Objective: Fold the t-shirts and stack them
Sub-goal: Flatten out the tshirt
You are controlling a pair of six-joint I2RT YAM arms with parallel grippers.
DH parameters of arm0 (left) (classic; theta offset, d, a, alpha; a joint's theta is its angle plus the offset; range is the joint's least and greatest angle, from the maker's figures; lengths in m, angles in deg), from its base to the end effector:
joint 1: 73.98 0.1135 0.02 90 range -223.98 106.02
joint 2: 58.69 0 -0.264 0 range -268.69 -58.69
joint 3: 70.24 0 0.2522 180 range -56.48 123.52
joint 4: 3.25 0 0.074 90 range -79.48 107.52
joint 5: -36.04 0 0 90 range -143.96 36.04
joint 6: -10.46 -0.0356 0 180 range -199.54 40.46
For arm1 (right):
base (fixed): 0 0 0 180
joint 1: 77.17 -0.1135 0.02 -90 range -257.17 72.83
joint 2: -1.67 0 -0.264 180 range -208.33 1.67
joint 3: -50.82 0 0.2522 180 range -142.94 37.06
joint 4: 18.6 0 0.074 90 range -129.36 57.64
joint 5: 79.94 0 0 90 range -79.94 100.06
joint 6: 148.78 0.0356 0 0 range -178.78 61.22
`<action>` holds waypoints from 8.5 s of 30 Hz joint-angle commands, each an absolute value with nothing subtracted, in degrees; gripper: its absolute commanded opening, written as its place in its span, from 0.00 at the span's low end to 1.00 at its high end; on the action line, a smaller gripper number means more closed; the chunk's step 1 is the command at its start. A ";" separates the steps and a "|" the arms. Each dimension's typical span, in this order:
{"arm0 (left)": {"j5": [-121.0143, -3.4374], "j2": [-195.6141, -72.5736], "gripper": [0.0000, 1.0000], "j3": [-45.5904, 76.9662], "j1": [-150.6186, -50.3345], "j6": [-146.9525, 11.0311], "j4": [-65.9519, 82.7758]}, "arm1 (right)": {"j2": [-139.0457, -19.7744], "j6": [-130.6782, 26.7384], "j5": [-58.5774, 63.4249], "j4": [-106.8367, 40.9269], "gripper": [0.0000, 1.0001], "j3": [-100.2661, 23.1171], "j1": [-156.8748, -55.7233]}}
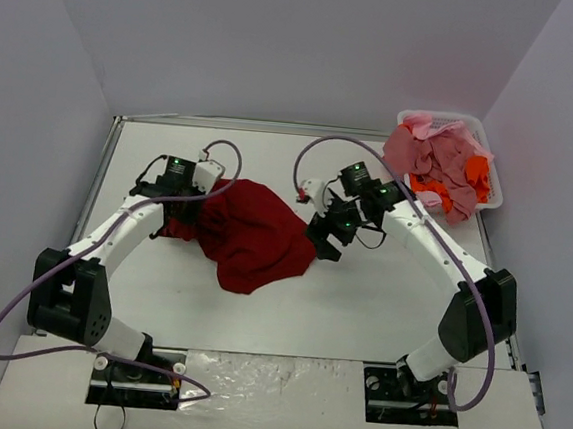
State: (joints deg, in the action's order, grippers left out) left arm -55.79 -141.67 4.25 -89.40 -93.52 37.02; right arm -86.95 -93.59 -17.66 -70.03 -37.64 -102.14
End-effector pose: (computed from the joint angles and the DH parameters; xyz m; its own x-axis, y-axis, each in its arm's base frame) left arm 0.2980 -0.0834 0.2559 -0.6343 0.4254 -0.6455 0.4527 0.8812 0.1360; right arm 0.2934 0.1549 0.2940 -0.2203 -0.6601 -0.7182 -0.9274 0.3699 -0.0554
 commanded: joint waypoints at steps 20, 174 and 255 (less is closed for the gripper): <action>-73.56 -141.22 0.02 5.22 -79.08 -85.69 32.49 | -105.90 -92.62 -4.70 -62.07 0.54 -47.67 -136.31; -86.13 -158.26 0.56 20.24 -92.52 -139.13 50.07 | -114.26 -91.04 -7.16 -74.20 0.00 -58.13 -88.60; -52.75 -133.84 0.02 15.33 -72.31 -98.44 32.40 | -110.13 -91.92 -0.84 -72.79 0.00 -56.37 -85.87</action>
State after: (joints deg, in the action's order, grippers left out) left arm -61.34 -136.75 16.44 -72.76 -102.79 35.57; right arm -112.83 -91.82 -4.02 -71.12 -55.71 -86.32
